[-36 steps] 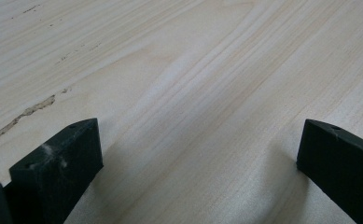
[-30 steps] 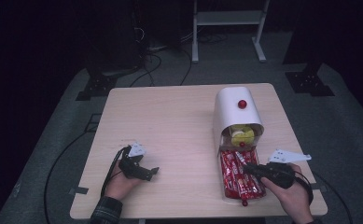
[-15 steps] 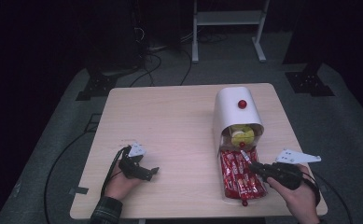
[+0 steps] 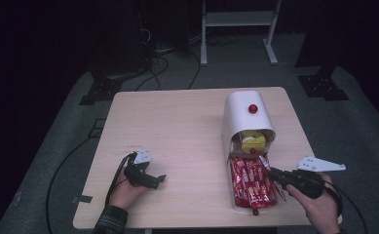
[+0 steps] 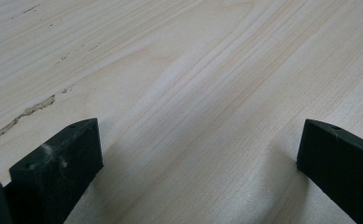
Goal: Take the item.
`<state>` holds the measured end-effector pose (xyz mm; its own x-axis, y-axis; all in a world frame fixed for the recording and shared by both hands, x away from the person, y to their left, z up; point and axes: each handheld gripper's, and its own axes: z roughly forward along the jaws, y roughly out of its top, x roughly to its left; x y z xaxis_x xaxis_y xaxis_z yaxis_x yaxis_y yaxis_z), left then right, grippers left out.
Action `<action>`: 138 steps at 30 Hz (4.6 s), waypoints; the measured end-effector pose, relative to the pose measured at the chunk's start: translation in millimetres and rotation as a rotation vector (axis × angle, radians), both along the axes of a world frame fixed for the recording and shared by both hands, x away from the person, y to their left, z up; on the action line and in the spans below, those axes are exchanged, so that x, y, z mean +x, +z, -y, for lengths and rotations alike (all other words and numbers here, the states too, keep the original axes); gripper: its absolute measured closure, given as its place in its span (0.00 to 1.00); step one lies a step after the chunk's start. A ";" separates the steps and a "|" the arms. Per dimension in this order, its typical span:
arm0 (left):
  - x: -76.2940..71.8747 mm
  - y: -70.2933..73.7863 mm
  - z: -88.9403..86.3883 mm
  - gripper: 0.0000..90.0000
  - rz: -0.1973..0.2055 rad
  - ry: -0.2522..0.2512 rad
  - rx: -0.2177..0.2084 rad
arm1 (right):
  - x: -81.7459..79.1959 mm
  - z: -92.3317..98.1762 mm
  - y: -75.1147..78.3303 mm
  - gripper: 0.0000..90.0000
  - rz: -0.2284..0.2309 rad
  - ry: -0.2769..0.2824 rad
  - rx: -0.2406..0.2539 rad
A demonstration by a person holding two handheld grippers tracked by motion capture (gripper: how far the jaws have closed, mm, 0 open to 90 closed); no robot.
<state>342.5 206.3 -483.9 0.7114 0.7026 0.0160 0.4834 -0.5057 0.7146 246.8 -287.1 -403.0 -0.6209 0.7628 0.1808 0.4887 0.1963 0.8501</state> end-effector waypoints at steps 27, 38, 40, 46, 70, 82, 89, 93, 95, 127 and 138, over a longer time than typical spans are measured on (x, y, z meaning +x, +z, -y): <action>0.0 0.0 0.0 0.00 0.000 0.001 0.000 | 8.6 36.6 -3.9 0.91 0.015 -0.123 -0.011; 0.0 0.0 0.0 0.00 0.000 0.000 0.000 | 20.6 43.1 -14.6 0.91 -0.007 -0.157 -0.024; 0.0 0.0 0.0 0.00 -0.001 0.000 0.000 | 22.9 43.4 -16.1 0.91 -0.011 -0.160 -0.025; -0.1 -0.1 0.2 0.00 0.000 0.002 -0.004 | 31.2 42.5 -20.7 0.91 -0.019 -0.165 -0.026; 0.1 -0.1 0.2 0.00 0.002 0.001 -0.002 | 54.6 28.7 -54.9 0.91 -0.121 -0.180 -0.131; 0.1 -0.1 0.2 0.00 0.002 0.001 -0.002 | 56.9 26.8 -61.8 0.91 -0.141 -0.192 -0.164; 0.1 -0.1 0.2 0.00 0.002 0.001 -0.002 | 57.6 26.7 -64.0 0.90 -0.151 -0.191 -0.173; 0.1 -0.1 0.2 0.00 0.002 0.001 -0.002 | 58.4 25.2 -66.2 0.90 -0.165 -0.184 -0.184; 0.1 -0.1 0.2 0.00 0.002 0.001 -0.002 | 58.8 24.3 -67.1 0.89 -0.173 -0.181 -0.188; 0.1 -0.1 0.2 0.00 0.002 0.001 -0.002 | 55.9 37.7 -60.4 0.30 -0.059 -0.195 -0.170; 0.1 -0.1 0.2 0.00 0.002 0.001 -0.003 | 57.0 53.8 -61.7 0.25 -0.062 -0.249 -0.179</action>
<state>342.6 206.1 -484.0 0.7105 0.7036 0.0154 0.4828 -0.5032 0.7167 303.8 -340.9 -464.7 -0.4033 0.9130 0.0613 0.5904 0.2085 0.7797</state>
